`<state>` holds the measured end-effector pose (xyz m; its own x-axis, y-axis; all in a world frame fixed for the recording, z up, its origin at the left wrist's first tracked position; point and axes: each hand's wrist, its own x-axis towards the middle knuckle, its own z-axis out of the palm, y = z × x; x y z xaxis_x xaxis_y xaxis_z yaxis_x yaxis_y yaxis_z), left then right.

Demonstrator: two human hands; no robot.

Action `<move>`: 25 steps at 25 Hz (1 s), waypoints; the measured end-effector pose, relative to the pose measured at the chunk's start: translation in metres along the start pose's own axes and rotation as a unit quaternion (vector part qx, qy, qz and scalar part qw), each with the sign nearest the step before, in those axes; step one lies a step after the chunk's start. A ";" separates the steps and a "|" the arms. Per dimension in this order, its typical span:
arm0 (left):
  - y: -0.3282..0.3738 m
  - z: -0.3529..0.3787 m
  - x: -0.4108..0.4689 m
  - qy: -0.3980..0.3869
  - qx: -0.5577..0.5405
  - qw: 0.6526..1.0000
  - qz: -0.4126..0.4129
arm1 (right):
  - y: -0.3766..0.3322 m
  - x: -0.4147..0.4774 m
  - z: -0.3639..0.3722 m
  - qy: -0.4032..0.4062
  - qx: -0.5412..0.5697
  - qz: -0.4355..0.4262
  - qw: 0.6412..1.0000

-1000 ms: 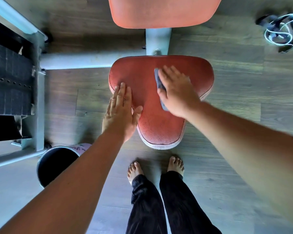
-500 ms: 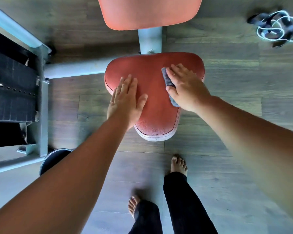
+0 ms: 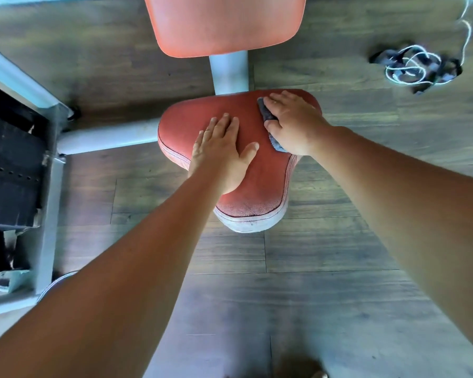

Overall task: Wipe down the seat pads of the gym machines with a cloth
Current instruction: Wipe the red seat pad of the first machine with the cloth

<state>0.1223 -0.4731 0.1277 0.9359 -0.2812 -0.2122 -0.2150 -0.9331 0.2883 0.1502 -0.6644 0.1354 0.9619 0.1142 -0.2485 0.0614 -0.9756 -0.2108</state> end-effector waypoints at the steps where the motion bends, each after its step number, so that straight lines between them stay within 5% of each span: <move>1: 0.000 0.000 0.001 0.005 -0.001 1.000 -0.001 | 0.000 -0.001 0.000 0.010 0.008 -0.006 1.000; 10: 0.001 0.001 0.000 0.029 -0.048 0.998 0.012 | 0.011 -0.012 0.006 0.075 0.049 -0.043 0.995; 17: 0.002 0.000 -0.001 0.038 -0.088 0.995 0.027 | 0.045 -0.047 0.049 0.260 0.183 -0.067 0.946; 22: 0.000 0.002 -0.001 0.041 -0.118 0.992 0.016 | 0.026 -0.056 0.085 0.361 0.340 -0.017 0.868; 25: 0.001 0.002 -0.001 0.049 -0.130 0.990 0.013 | -0.032 -0.104 0.105 0.377 0.562 -0.003 0.736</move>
<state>0.1200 -0.4746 0.1264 0.9563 -0.2689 -0.1146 -0.1712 -0.8331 0.5259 0.0206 -0.6257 0.0683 0.8632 -0.4318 0.2614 0.2147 -0.1547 -0.9644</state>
